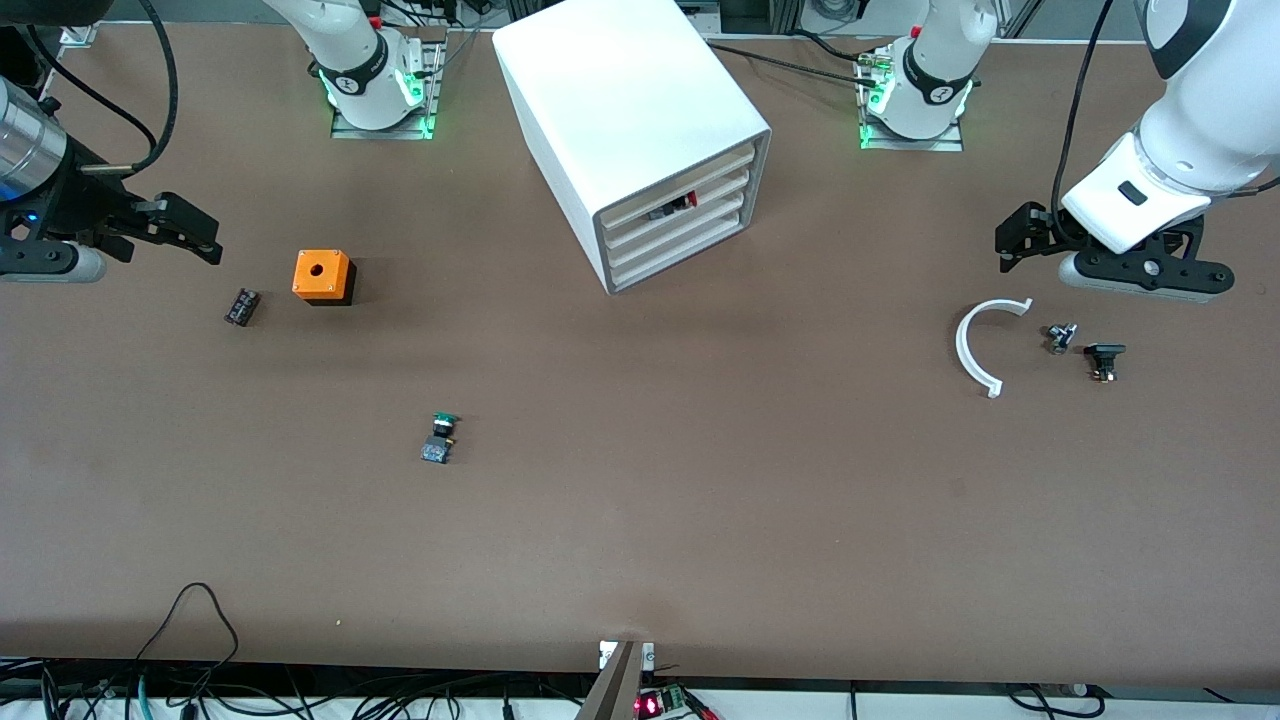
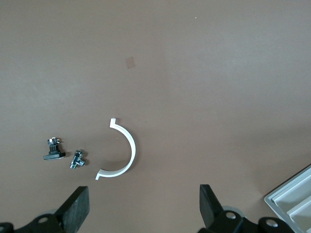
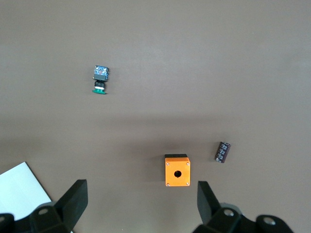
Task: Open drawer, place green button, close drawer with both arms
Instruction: 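Grasp the green button module with the right gripper while the left gripper reaches the drawer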
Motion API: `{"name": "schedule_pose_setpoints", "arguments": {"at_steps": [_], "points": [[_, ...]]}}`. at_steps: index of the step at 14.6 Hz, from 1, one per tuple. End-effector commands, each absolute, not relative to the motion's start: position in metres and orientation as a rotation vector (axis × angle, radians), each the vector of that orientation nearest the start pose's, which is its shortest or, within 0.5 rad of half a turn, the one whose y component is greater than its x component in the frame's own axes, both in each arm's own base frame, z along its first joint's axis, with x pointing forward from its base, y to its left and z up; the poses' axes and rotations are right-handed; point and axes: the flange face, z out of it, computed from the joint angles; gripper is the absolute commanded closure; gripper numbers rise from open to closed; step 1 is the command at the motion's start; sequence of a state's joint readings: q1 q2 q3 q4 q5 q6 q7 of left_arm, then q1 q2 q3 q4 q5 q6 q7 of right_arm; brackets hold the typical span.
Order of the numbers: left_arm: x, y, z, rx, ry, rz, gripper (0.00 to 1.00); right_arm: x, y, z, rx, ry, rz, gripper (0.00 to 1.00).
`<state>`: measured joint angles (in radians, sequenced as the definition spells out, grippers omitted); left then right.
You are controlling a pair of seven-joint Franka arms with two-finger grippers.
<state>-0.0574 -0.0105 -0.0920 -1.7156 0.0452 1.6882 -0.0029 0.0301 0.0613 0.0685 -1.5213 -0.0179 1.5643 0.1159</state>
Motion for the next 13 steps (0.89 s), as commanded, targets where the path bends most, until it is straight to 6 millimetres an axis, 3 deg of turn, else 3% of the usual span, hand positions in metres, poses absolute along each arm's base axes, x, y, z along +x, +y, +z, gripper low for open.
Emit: {"name": "schedule_pose_setpoints", "arguments": {"at_steps": [1,6,9,11,13], "points": [[0.55,-0.081,0.581,-3.098,0.241,0.027,0.0,0.573,0.052,0.617,-3.166,0.035,0.03,0.0],[0.55,-0.082,0.58,-3.103,0.247,0.037,0.0,0.573,0.053,0.619,-3.167,0.045,0.022,0.0],[0.541,-0.092,0.575,-3.151,0.285,0.136,0.0,0.578,0.059,0.603,-3.146,0.037,0.052,0.01],[0.532,-0.104,0.567,-3.246,0.297,0.293,0.0,0.582,0.065,0.602,-3.127,0.006,0.017,0.01],[0.529,-0.116,0.551,-3.321,0.312,0.449,0.0,0.595,0.073,0.576,-3.104,-0.004,0.078,0.0]]}}
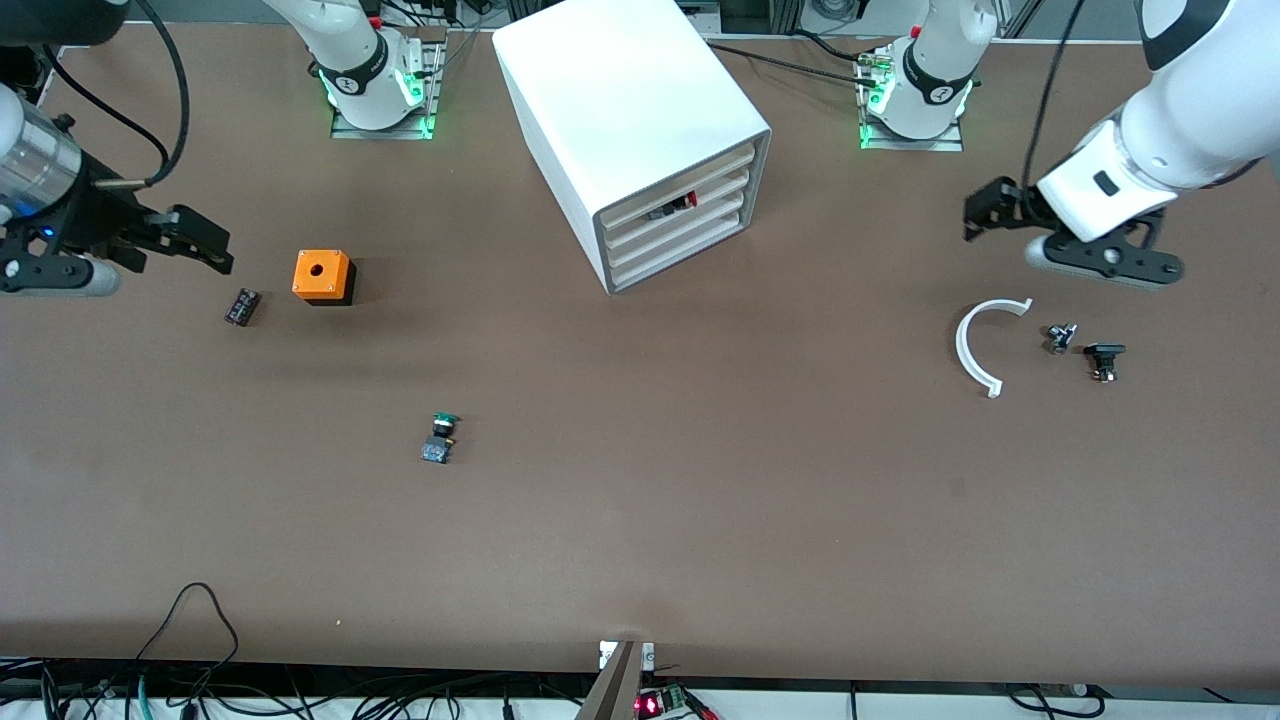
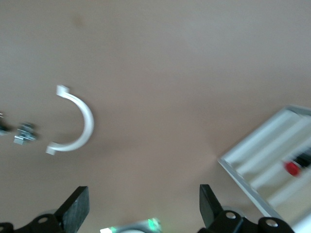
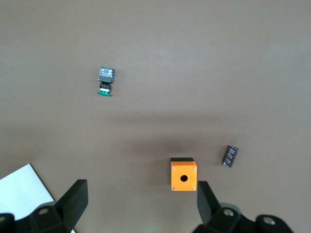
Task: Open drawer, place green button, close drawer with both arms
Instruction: 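Grasp the green button module with the right gripper while the left gripper reaches the drawer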
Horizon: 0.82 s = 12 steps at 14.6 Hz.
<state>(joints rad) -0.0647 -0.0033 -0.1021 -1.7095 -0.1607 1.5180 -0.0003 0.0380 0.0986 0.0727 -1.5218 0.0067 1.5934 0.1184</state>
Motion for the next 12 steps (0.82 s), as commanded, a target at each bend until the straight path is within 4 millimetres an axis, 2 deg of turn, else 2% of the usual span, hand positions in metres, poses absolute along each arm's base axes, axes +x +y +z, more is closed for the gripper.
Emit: {"name": "schedule_pose_setpoints", "arguments": {"at_steps": [1,3,5,6,8,9,11,12], "points": [[0.528,-0.121,0.548,-3.354,0.322,0.484,0.0,0.599,0.076,0.564,-3.101,-0.01,0.107,0.0],[0.534,-0.127,0.527,-3.449,0.466,0.564,0.0,0.607,0.092,0.535,-3.101,-0.034,0.175,0.0],[0.548,-0.122,0.493,-3.592,0.647,0.651,0.0,0.618,0.124,0.51,-3.104,-0.023,0.14,0.01],[0.556,-0.113,0.471,-3.678,0.69,0.69,0.0,0.627,0.128,0.495,-3.102,0.067,0.127,0.01],[0.566,-0.11,0.421,-3.87,0.809,0.746,0.0,0.639,0.145,0.468,-3.096,0.087,0.097,0.01],[0.569,-0.112,0.402,-3.926,0.834,0.754,0.0,0.647,0.147,0.453,-3.091,0.091,0.079,0.0],[0.569,-0.117,0.381,-4.022,0.735,0.77,0.0,0.659,0.151,0.425,-3.084,0.089,0.055,0.0],[0.566,-0.117,0.36,-4.056,0.674,0.746,0.0,0.665,0.152,0.41,-3.078,0.086,0.04,0.01]]}}
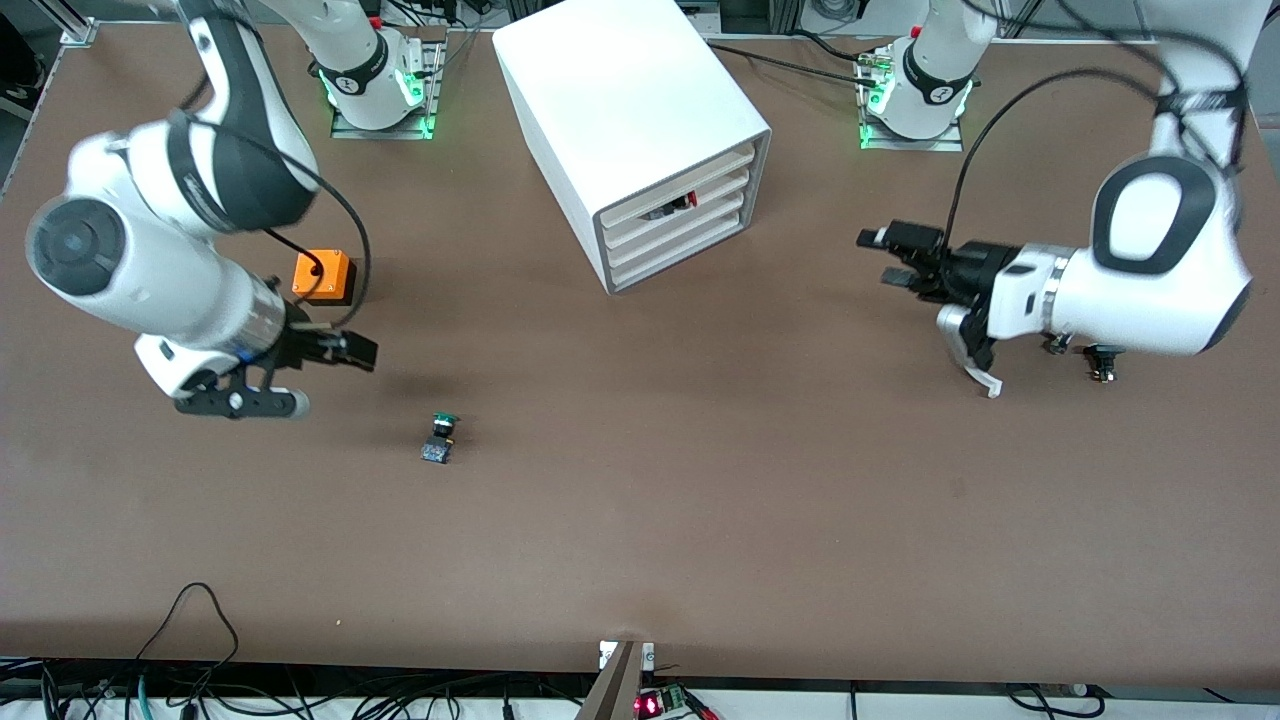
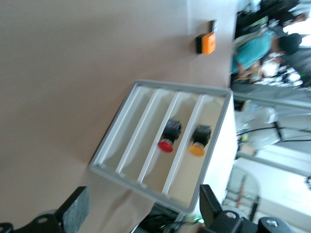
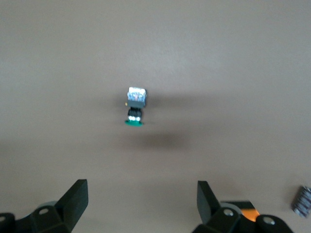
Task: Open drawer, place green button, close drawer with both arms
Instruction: 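Grasp the green button module with the right gripper while the left gripper reaches the drawer, then pull the drawer open with the left gripper while the right gripper lifts the button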
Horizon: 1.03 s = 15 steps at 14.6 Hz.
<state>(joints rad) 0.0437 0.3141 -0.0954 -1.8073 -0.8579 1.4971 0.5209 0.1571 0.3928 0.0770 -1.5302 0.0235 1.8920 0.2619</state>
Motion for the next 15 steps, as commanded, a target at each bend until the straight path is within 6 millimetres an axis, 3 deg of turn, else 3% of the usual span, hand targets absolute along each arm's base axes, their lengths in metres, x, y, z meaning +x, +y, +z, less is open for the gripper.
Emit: {"name": "schedule_pose_setpoints", "arguments": {"at_steps": [1,3,6,8,10,11,13,15], "points": [[0.556,-0.124,0.343,1.987,-0.346,-0.343,0.0,0.671,0.153,0.396,-3.073,0.092,0.025,0.01],[0.532,-0.128,0.301,1.938,-0.335,-0.275,0.0,0.679,0.169,0.361,-3.049,0.098,0.002,0.01],[0.478,-0.157,0.239,1.909,-0.434,-0.137,0.0,0.692,0.175,0.299,-3.023,0.192,-0.036,0.0],[0.45,-0.163,0.207,1.89,-0.485,-0.036,0.0,0.697,0.173,0.254,-3.019,0.207,-0.049,0.01],[0.423,-0.171,0.18,1.847,-0.45,0.019,0.02,0.7,0.172,0.224,-3.012,0.232,-0.068,0.01],[0.41,-0.178,0.168,1.846,-0.445,0.047,0.07,0.7,0.174,0.213,-3.006,0.255,-0.082,0.01],[0.387,-0.201,0.153,1.815,-0.396,0.062,0.33,0.7,0.173,0.201,-3.001,0.268,-0.094,0.01],[0.375,-0.217,0.143,1.797,-0.359,0.033,0.39,0.699,0.173,0.197,-3.002,0.271,-0.087,0.01]]}}
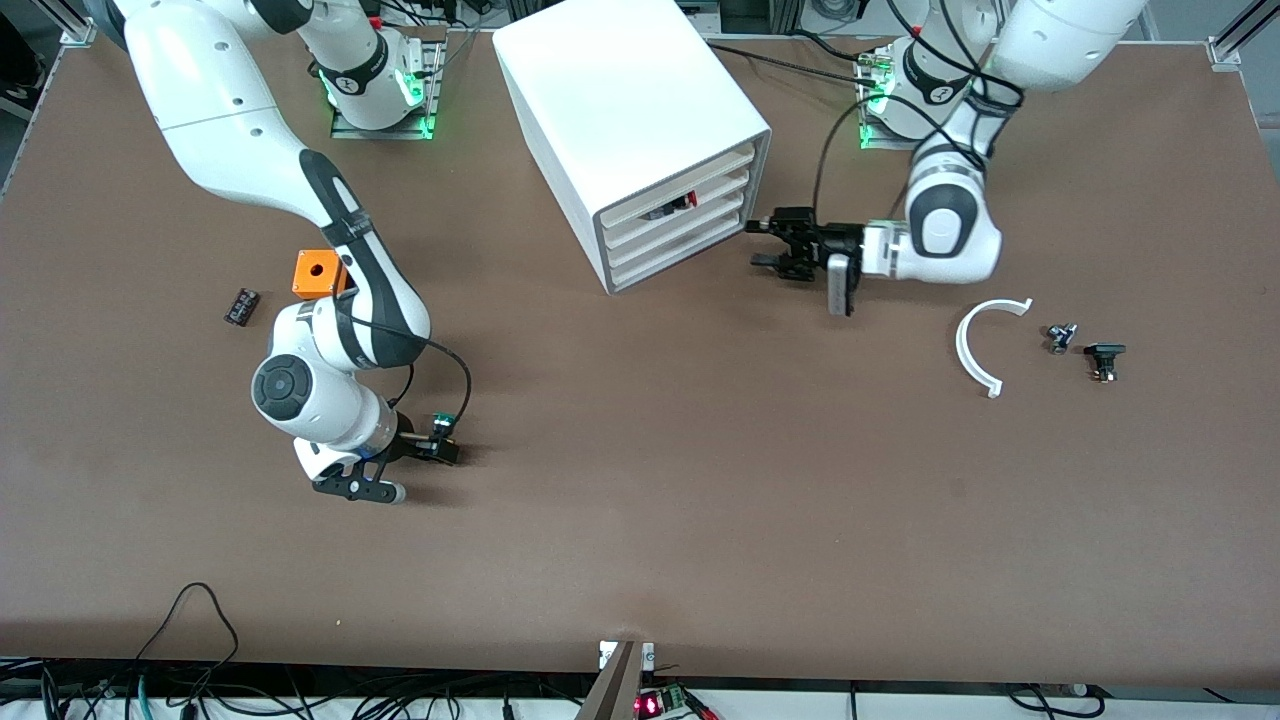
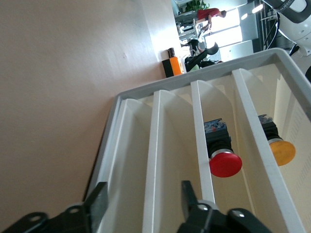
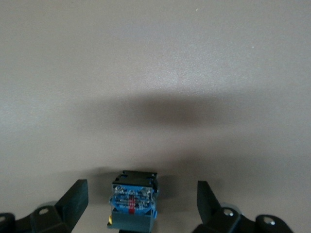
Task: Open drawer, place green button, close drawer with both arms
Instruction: 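Pull the drawer open with the left gripper while the right gripper lifts the button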
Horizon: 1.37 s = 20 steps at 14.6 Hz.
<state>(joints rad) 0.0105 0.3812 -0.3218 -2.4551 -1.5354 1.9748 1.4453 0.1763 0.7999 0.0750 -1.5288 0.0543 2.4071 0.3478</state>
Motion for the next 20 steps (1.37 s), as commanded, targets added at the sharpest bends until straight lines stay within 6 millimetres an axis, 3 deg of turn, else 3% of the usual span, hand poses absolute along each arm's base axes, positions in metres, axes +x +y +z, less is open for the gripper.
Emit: {"name": "schedule_pose_setpoints", "arguments": {"at_steps": [1,4,10,11,13,14,18,19,20], "points": [[0.373,-0.22,0.142,1.793,-0.355,0.024,0.45,0.699,0.173,0.195,-3.004,0.27,-0.083,0.01],[0.365,-0.23,0.138,1.779,-0.341,0.006,0.45,0.698,0.174,0.191,-3.007,0.263,-0.073,0.04],[0.35,-0.247,0.129,1.82,-0.316,-0.01,0.45,0.692,0.195,0.187,-3.033,0.115,-0.073,0.04],[0.347,-0.247,0.127,1.821,-0.314,-0.018,0.47,0.692,0.193,0.187,-3.036,0.078,-0.078,0.13],[0.344,-0.248,0.127,1.821,-0.316,-0.023,0.73,0.694,0.188,0.189,-3.038,0.04,-0.081,0.44],[0.339,-0.254,0.127,1.817,-0.331,-0.037,0.79,0.695,0.186,0.189,-3.039,0.041,-0.082,0.52],[0.327,-0.261,0.117,1.814,-0.329,-0.077,0.8,0.697,0.182,0.193,-3.039,0.042,-0.085,0.93],[0.328,-0.261,0.118,1.814,-0.33,-0.076,0.86,0.697,0.183,0.194,-3.037,0.043,-0.087,1.0],[0.328,-0.261,0.119,1.814,-0.333,-0.072,0.94,0.698,0.184,0.196,-3.036,0.044,-0.086,1.0]]}}
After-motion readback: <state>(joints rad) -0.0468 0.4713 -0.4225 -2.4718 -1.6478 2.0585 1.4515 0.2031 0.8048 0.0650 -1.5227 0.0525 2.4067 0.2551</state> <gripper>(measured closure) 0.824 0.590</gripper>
